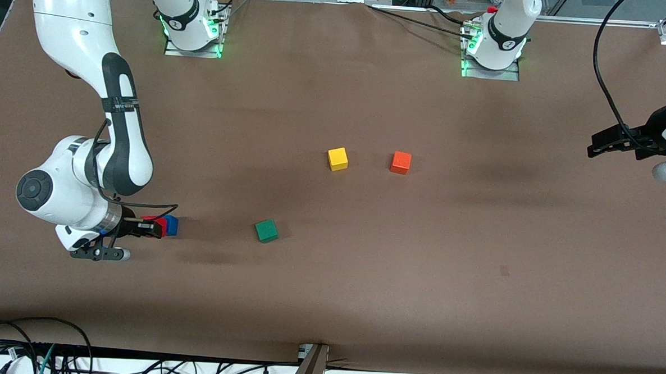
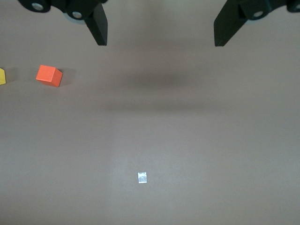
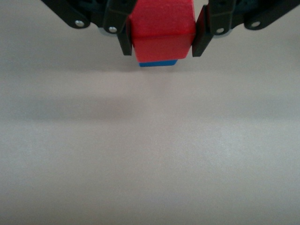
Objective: Pass red block to right arm, stack on blue
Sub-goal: 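Lower the red cube onto the blue cube with the right gripper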
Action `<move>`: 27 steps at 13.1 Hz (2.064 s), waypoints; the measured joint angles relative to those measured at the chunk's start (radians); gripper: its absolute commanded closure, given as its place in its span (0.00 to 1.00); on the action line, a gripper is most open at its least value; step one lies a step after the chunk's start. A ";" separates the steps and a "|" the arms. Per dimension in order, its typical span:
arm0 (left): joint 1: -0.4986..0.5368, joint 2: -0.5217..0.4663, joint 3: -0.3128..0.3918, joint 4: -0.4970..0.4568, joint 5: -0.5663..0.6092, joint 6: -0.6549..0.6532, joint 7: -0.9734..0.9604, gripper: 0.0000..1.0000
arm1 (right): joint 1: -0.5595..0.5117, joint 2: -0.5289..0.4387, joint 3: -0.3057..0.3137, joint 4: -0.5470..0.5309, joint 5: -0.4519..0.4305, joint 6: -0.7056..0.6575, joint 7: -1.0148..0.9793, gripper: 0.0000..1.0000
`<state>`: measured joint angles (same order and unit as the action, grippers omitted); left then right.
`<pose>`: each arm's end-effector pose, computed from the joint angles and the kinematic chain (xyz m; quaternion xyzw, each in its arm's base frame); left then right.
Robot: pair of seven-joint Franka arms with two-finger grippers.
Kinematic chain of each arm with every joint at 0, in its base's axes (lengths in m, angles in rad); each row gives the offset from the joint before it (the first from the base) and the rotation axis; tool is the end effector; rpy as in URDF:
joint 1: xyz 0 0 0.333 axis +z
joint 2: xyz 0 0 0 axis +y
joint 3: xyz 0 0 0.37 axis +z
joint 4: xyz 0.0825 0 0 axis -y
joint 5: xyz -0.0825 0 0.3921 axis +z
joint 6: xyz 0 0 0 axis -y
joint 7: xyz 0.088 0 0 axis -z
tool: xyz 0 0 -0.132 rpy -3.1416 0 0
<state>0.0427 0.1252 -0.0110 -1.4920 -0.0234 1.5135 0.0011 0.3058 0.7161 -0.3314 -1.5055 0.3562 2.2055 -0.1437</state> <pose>0.5972 0.0162 0.6137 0.9985 0.0152 -0.0516 0.0132 0.7555 0.0455 0.2735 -0.9992 0.0055 -0.0185 0.0359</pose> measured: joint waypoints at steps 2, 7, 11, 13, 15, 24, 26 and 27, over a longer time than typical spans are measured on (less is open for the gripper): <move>0.000 0.004 0.000 0.000 0.000 0.001 0.000 0.00 | 0.000 0.000 0.000 0.000 -0.011 -0.011 0.000 0.84; -0.001 0.004 -0.001 0.002 0.000 0.002 -0.001 0.00 | 0.002 0.000 0.000 0.001 -0.023 -0.033 0.000 0.84; -0.001 0.004 -0.001 0.003 0.000 0.003 -0.003 0.00 | 0.014 0.000 0.000 0.002 -0.023 -0.034 0.001 0.83; -0.001 0.004 -0.001 0.003 0.000 0.003 -0.003 0.00 | 0.019 0.000 0.000 0.002 -0.029 -0.035 0.002 0.83; -0.001 0.004 -0.001 0.003 0.000 0.004 -0.003 0.00 | 0.020 0.000 0.000 0.002 -0.037 -0.035 0.004 0.83; 0.001 0.006 0.000 0.017 0.000 0.012 -0.003 0.00 | 0.020 0.000 0.000 0.002 -0.051 -0.035 0.037 0.83; 0.004 0.008 0.001 0.022 0.000 0.012 -0.003 0.00 | 0.020 0.000 -0.001 0.003 -0.063 -0.035 0.042 0.83; 0.005 0.011 0.002 0.024 0.000 0.012 -0.003 0.00 | 0.020 0.000 -0.001 0.003 -0.075 -0.035 0.052 0.83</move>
<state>0.0478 0.1363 -0.0091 -1.4678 -0.0234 1.5252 -0.0020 0.3259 0.7156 -0.3323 -1.5027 0.2815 2.1709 -0.0914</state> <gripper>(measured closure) 0.000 0.436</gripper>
